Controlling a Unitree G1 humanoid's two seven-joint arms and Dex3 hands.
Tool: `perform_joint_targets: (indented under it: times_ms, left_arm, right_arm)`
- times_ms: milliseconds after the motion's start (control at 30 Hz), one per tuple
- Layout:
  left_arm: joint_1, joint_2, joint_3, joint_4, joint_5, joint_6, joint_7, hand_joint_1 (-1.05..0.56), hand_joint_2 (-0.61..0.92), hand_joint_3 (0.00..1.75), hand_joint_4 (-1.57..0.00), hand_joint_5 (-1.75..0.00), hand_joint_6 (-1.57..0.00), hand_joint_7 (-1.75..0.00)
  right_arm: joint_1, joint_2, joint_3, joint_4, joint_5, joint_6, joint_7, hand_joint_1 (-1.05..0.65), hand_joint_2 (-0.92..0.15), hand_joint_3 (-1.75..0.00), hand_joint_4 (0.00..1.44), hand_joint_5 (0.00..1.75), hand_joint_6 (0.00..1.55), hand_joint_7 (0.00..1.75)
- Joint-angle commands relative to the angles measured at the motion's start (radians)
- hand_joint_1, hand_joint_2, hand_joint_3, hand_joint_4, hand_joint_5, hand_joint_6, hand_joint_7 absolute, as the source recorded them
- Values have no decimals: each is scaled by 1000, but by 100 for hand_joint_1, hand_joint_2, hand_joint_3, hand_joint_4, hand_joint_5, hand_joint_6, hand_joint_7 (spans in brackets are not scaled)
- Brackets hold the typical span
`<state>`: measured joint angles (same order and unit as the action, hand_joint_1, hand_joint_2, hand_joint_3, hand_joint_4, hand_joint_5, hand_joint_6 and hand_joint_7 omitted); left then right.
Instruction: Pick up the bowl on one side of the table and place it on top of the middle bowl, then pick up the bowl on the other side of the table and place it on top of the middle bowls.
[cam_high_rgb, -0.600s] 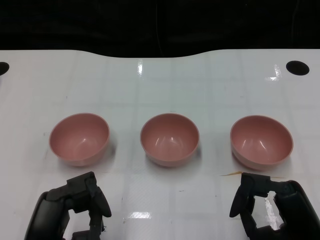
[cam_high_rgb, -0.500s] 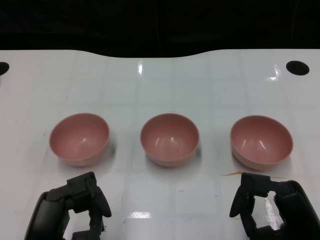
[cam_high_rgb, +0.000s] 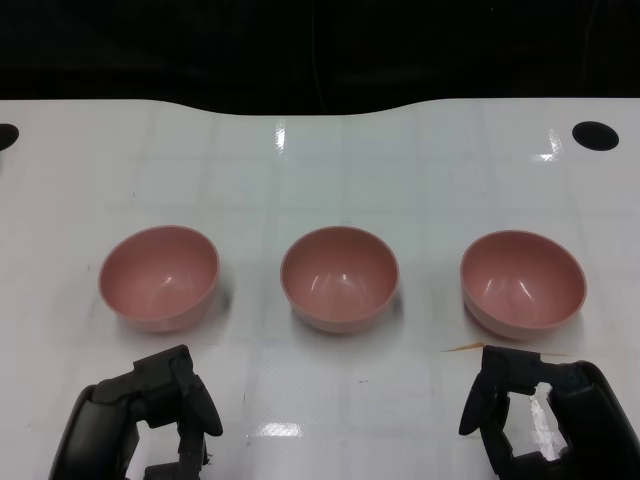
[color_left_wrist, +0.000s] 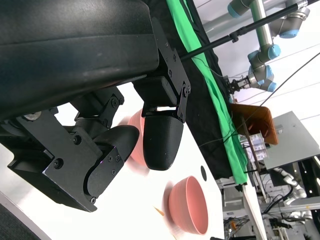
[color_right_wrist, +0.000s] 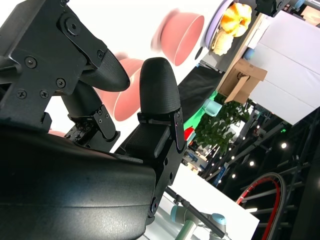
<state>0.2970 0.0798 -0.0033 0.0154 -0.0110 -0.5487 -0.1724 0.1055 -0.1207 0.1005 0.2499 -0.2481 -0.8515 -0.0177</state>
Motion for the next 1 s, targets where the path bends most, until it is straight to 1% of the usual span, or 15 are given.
perform_joint_targets:
  times_ms: [33, 100, 167, 200, 233, 267, 300, 333, 400, 500, 600, 667, 767, 900, 1000]
  left_arm:
    - [-1, 14, 7, -8, 2, -1, 3, -3, 32, 155, -94, -175, -85, -163]
    - [-3, 14, 8, -5, 1, -5, 3, -3, 32, 155, -94, -175, -85, -163]
    - [-5, 11, 6, -5, -16, -2, -5, -2, 32, 156, -95, -175, -86, -163]
    - [-6, 13, 5, -5, -20, 0, -8, -2, 32, 156, -95, -175, -86, -162]
    - [-9, 15, 5, -2, -20, -5, -11, -2, 32, 157, -95, -175, -86, -162]
    - [-12, 15, 5, 5, -17, -17, -10, -1, 32, 157, -94, -175, -86, -162]
    - [-14, 13, 5, 9, -13, -24, -7, -1, 32, 157, -94, -175, -86, -162]
    - [-15, 12, 5, 12, -10, -29, -5, 0, 31, 157, -95, -175, -86, -162]
    - [-14, 9, 4, 7, -13, -16, -5, 0, 31, 157, -95, -175, -87, -162]
    - [-8, 5, -1, -12, -20, 20, -4, -2, 31, 157, -95, -175, -87, -162]
    - [-4, 3, -3, -22, -25, 31, -7, -2, 30, 157, -94, -175, -87, -162]
    - [-1, 4, -4, -24, -27, 29, -10, -2, 30, 157, -94, -175, -87, -162]
    - [1, 6, -4, -23, -23, 18, -9, -2, 30, 158, -94, -175, -86, -162]
    - [1, 5, -5, -21, -14, 6, -4, -2, 30, 158, -94, -175, -86, -163]
    - [5, 4, -9, -27, -2, 9, 0, -3, 31, 158, -93, -175, -85, -163]
  right_arm:
    - [0, -11, -12, -14, -8, 9, -11, -7, -10, -173, 97, 170, 92, 135]
    - [-2, -9, -21, -22, -13, 22, -19, -7, -14, -169, 95, 167, 91, 131]
    - [-6, -7, -29, -29, -12, 35, -26, -8, -32, -137, 85, 165, 85, 116]
    - [-9, -4, -32, -30, -7, 38, -28, -8, -37, -129, 83, 164, 84, 112]
    - [-13, -1, -35, -31, 3, 43, -29, -8, -43, -117, 79, 154, 82, 104]
    - [-14, 4, -39, -37, 8, 56, -32, -7, -46, -111, 77, 147, 81, 99]
    - [-14, 8, -42, -48, 9, 75, -35, -7, -46, -110, 76, 139, 80, 94]
    - [-12, 10, -44, -57, 8, 90, -38, -6, -42, -113, 74, 130, 77, 89]
    - [-7, 8, -46, -77, 8, 121, -37, -6, -39, -116, 74, 125, 76, 86]
    - [0, -1, -50, -114, -9, 172, -36, -11, -32, -113, 61, 119, 63, 79]
    - [4, -13, -56, -152, -77, 212, -58, -19, -42, -86, 47, 108, 51, 76]
    - [3, -18, -64, -169, -131, 224, -90, -22, -54, -60, 39, 103, 45, 70]
    - [-4, -20, -77, -181, -192, 237, -139, -29, -73, -21, 30, 103, 45, 53]
    - [-7, -33, -84, -212, -277, 280, -195, -37, -81, -8, 28, 104, 46, 44]
    - [1, -56, -89, -292, -370, 391, -181, -45, -85, -4, 25, 97, 43, 36]
